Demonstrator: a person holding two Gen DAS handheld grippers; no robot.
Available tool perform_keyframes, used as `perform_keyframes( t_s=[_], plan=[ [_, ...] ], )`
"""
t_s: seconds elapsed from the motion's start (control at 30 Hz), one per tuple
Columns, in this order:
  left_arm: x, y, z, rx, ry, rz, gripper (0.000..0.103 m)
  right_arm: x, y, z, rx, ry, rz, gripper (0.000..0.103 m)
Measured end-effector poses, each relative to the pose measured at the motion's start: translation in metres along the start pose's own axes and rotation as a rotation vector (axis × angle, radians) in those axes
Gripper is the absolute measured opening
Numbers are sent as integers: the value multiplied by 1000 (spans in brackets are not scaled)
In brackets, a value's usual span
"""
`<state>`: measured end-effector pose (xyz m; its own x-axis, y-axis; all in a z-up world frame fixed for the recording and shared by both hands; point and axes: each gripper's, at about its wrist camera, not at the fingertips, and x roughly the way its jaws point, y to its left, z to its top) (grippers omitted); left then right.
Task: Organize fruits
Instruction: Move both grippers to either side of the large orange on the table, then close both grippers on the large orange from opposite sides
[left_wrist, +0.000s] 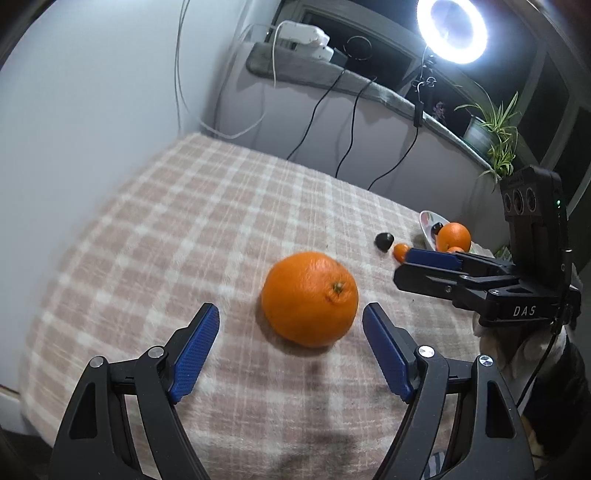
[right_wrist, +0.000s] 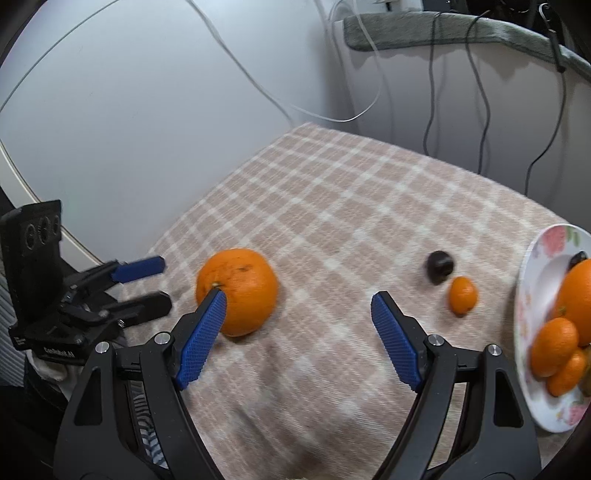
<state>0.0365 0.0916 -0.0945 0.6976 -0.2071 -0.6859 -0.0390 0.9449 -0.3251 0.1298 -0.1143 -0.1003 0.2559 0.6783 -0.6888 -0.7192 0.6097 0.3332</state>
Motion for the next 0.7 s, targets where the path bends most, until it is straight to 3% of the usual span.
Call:
perform_keyframes(
  t_s=[0.33,0.7],
  plan=[
    [26,-6,-8,6,52,-41,80,29,17,0,11,45,76,83],
    [34,-4,-6,12,58,-51,80,56,30,5,17,97,141,83]
  ],
)
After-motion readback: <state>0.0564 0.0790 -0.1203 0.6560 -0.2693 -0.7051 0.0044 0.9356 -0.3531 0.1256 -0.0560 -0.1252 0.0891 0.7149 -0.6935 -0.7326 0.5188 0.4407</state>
